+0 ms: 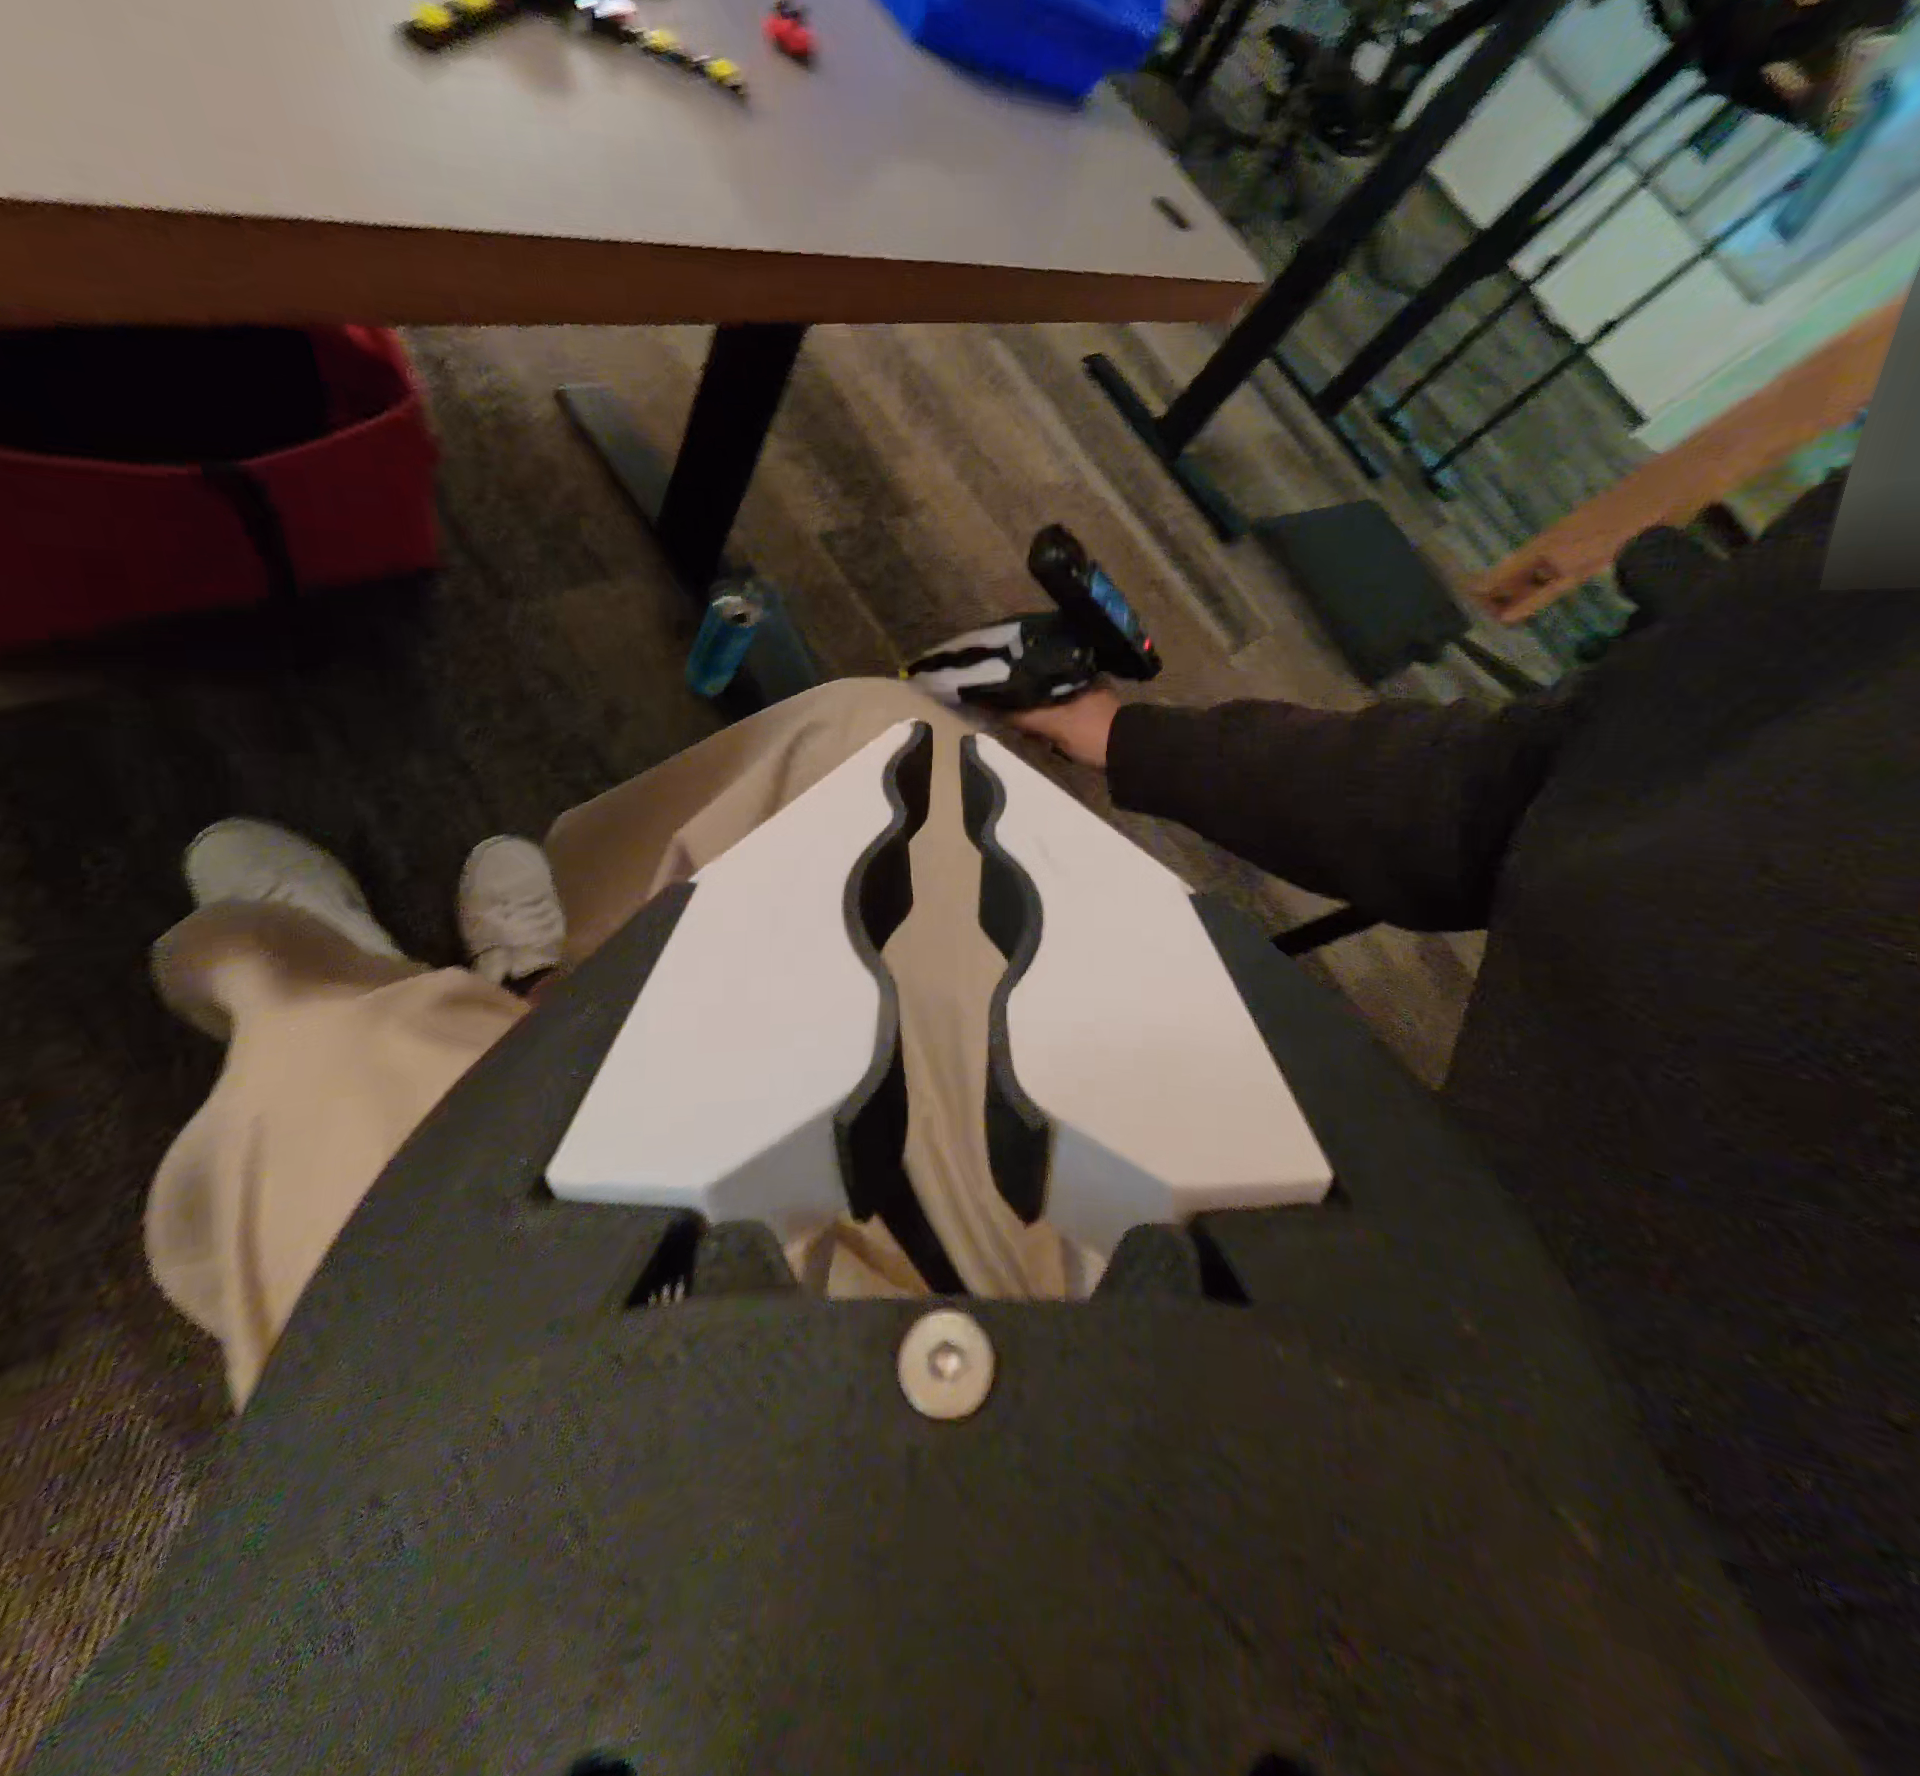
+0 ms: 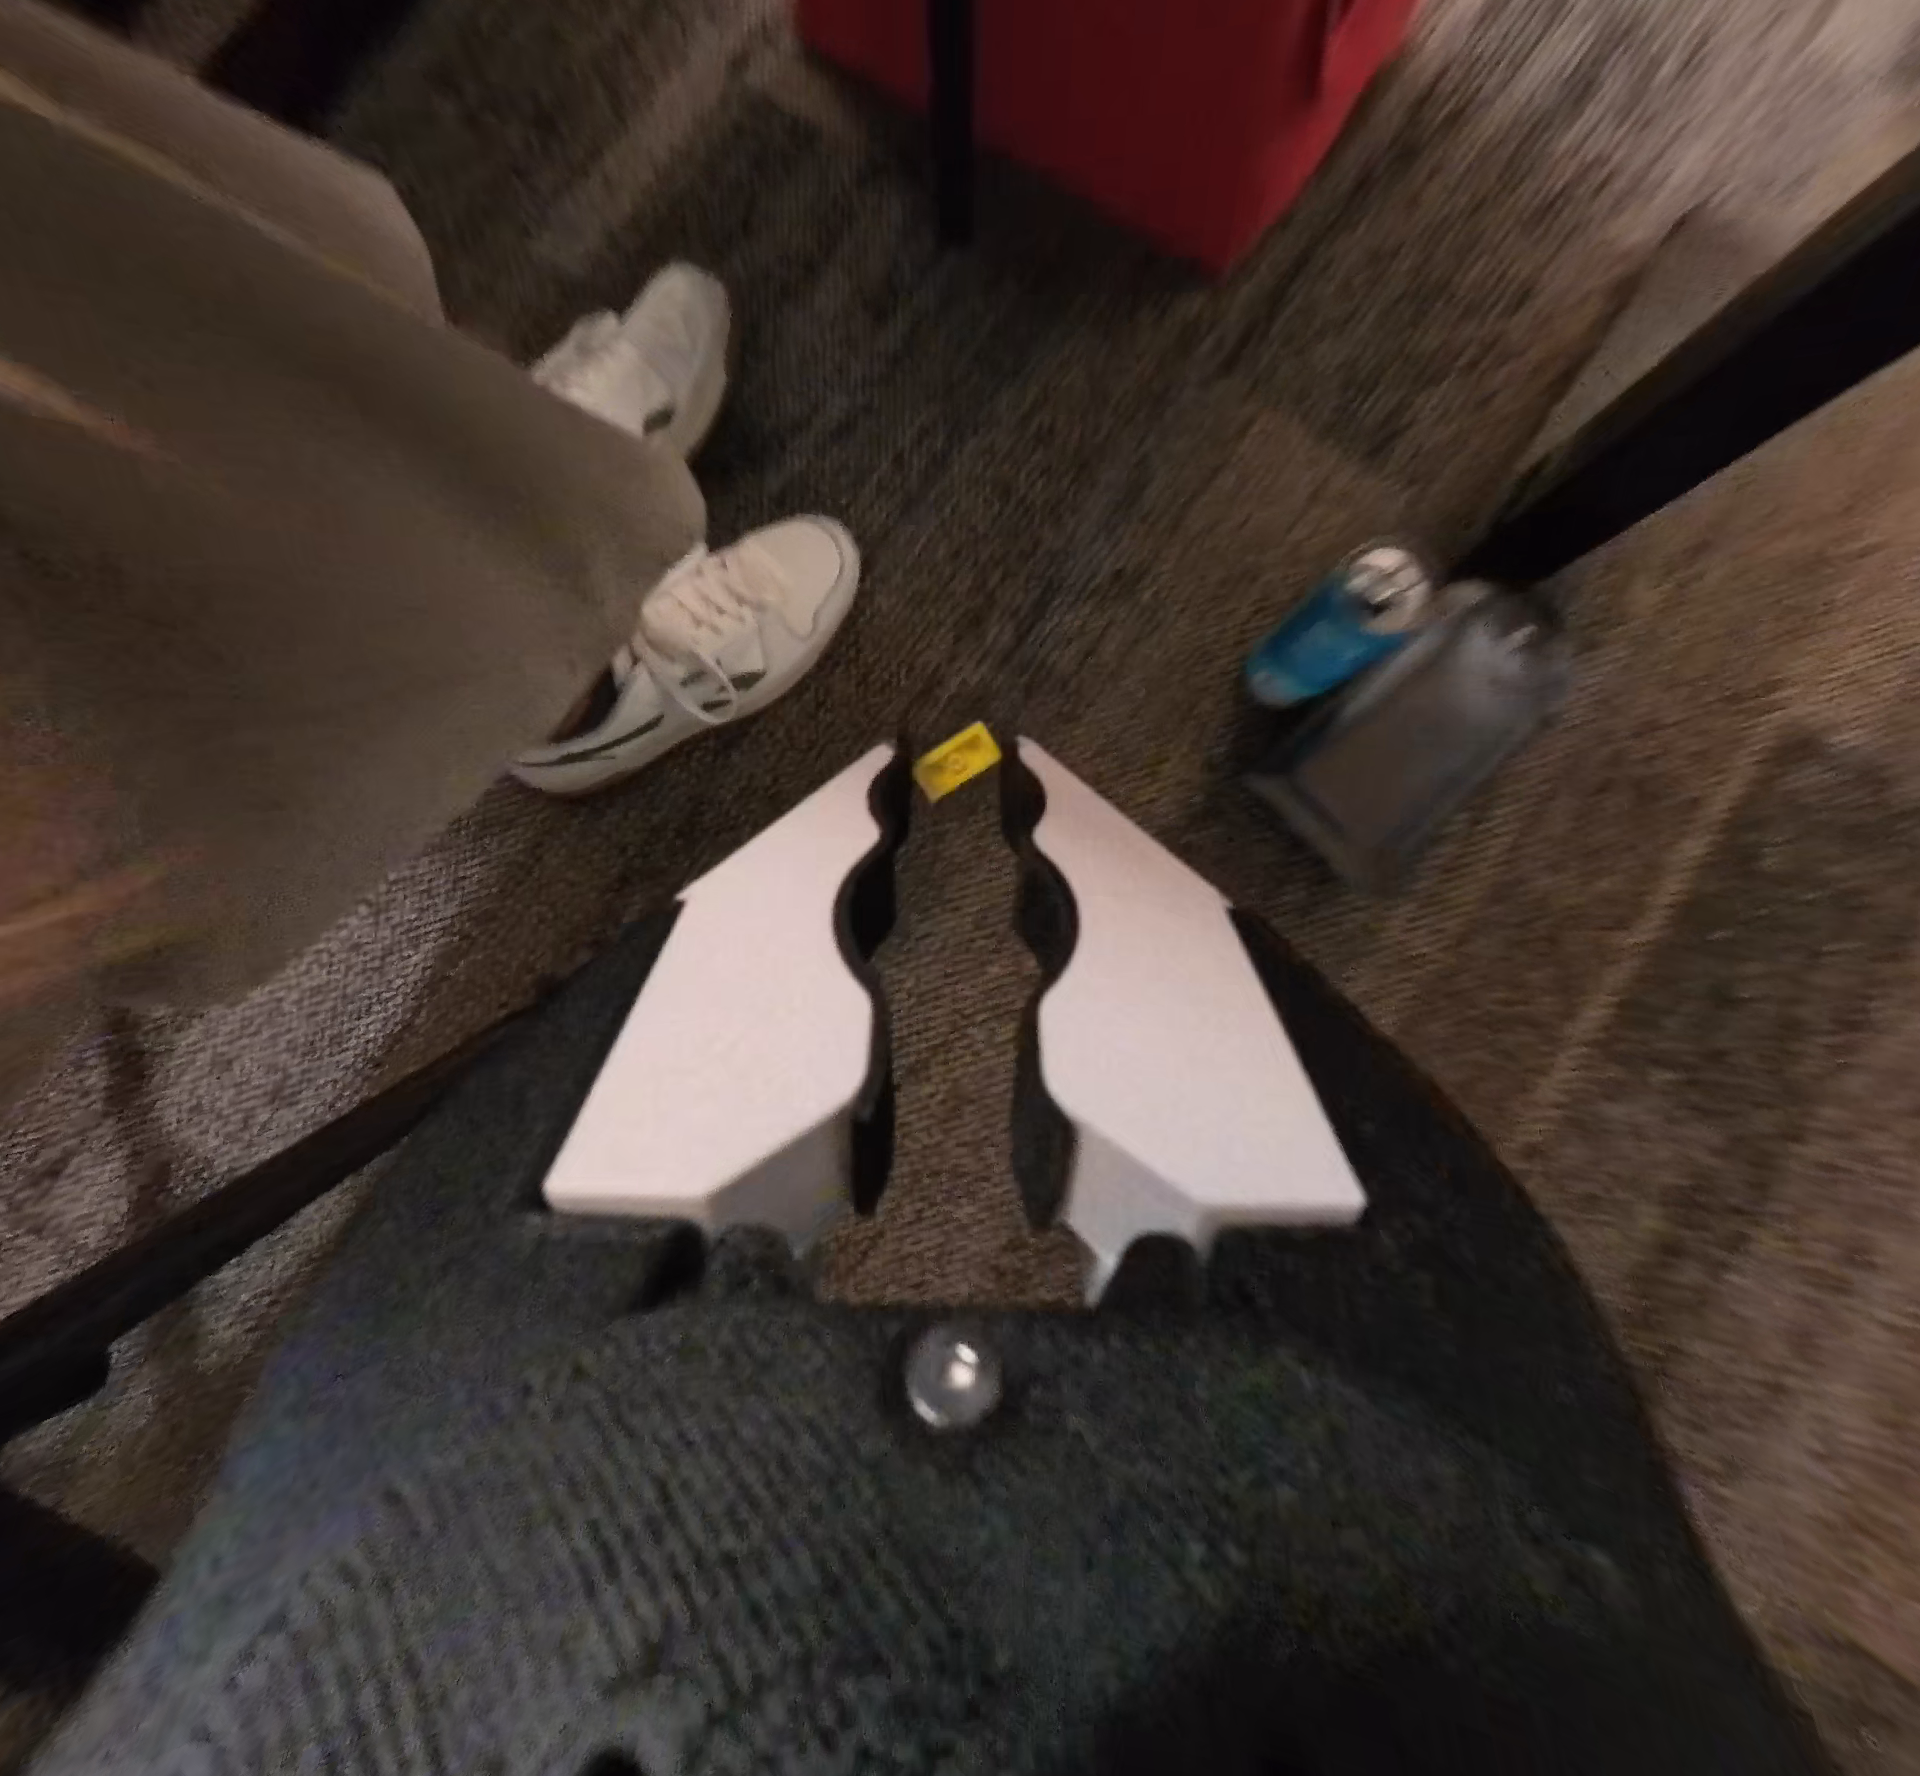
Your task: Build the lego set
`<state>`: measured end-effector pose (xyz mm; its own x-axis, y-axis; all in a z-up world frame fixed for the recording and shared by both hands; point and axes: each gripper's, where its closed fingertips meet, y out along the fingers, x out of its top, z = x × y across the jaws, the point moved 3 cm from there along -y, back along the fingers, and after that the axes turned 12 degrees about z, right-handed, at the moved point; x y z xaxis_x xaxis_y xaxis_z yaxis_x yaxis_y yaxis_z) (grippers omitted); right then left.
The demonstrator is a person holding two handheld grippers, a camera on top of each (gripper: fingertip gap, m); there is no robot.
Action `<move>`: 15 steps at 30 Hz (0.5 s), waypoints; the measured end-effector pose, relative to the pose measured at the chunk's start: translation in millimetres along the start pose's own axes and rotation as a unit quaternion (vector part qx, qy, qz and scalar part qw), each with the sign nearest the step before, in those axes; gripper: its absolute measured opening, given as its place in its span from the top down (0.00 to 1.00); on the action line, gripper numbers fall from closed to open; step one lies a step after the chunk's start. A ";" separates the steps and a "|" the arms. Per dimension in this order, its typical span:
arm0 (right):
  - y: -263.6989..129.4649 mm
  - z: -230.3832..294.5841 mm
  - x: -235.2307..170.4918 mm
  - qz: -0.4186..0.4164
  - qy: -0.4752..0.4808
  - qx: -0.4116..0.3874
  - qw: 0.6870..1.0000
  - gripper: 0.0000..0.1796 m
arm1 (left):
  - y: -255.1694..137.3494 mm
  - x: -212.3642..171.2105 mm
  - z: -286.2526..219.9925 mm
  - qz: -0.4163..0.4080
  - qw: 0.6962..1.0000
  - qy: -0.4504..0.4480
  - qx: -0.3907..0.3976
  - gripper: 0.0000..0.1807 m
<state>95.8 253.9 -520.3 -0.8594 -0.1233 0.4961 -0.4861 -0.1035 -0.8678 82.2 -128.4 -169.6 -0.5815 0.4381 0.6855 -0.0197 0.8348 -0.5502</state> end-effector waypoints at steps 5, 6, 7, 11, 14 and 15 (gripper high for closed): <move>-174.5 31.2 69.2 -0.128 -0.027 -0.036 0.991 0.91 | 6.3 -19.7 -50.2 -0.001 0.995 0.066 -0.079 0.98; -205.7 45.6 82.4 -0.159 -0.026 -0.030 0.987 0.91 | 9.4 -25.9 -57.0 0.005 0.994 0.070 -0.089 0.98; -234.0 62.1 93.9 -0.188 -0.024 -0.020 0.982 0.91 | 11.6 -31.5 -64.1 0.011 0.992 0.069 -0.103 0.98; -302.9 129.9 121.4 -0.250 -0.028 0.035 0.967 0.91 | 12.2 -45.5 -78.9 0.022 0.987 0.067 -0.141 0.97; -312.3 162.4 123.6 -0.243 -0.060 0.046 0.967 0.91 | 19.7 -57.5 -66.3 0.043 0.988 0.065 -0.130 0.98; -310.3 168.0 123.0 -0.238 -0.069 0.045 0.968 0.91 | 22.5 -59.2 -62.5 0.053 0.988 0.050 -0.135 0.97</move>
<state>167.5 105.1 -185.1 -0.5097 -0.1712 0.8431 -0.8003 -0.2652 -0.5377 167.1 -114.7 -192.8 -0.4853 0.5468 0.6823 0.2618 0.8354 -0.4833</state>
